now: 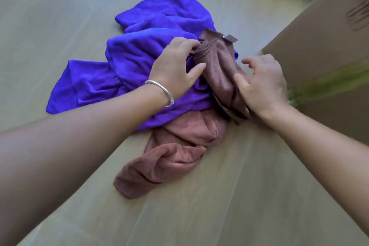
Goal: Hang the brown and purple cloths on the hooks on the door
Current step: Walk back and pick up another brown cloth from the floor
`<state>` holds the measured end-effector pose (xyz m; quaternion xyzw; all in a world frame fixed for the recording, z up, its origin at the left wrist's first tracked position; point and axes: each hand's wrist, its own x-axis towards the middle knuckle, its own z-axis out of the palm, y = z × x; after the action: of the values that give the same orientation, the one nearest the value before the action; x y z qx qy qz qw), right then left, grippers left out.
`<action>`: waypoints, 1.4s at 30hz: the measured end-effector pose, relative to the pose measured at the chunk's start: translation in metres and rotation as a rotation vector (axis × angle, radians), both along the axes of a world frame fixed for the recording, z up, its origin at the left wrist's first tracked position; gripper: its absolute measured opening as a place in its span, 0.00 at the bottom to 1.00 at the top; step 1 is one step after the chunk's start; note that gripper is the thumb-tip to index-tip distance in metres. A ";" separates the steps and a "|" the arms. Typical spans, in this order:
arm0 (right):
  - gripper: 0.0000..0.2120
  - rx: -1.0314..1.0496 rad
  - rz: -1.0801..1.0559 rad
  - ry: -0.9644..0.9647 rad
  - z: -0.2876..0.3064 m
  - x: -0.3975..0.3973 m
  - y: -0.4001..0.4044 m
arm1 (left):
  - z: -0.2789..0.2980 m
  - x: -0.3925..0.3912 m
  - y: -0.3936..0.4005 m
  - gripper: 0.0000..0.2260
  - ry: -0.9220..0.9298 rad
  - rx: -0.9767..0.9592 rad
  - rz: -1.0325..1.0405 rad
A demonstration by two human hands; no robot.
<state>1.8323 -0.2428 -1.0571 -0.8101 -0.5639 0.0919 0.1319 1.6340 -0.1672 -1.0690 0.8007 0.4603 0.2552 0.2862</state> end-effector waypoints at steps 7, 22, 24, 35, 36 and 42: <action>0.10 -0.110 -0.022 0.298 -0.023 0.014 -0.008 | -0.015 0.025 0.035 0.06 0.149 0.100 -0.018; 0.17 0.028 0.575 0.131 -0.037 -0.006 -0.050 | -0.048 -0.104 -0.007 0.19 0.419 0.314 -0.485; 0.10 0.095 0.742 0.074 -0.037 -0.017 -0.065 | -0.046 -0.104 -0.009 0.17 0.390 0.306 -0.479; 0.09 0.050 0.690 0.176 -0.034 -0.014 -0.090 | -0.014 -0.084 -0.028 0.22 0.127 0.339 -0.588; 0.09 0.048 0.680 0.172 -0.033 -0.012 -0.091 | -0.012 -0.079 -0.032 0.18 0.144 0.417 -0.627; 0.13 -0.168 0.742 -0.050 -0.044 0.018 -0.109 | 0.004 -0.061 -0.039 0.10 0.116 0.427 -0.744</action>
<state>1.8504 -0.3519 -1.1006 -0.5607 -0.8124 0.1596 0.0091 1.5731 -0.2062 -1.0646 0.9664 0.0923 0.1786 0.1602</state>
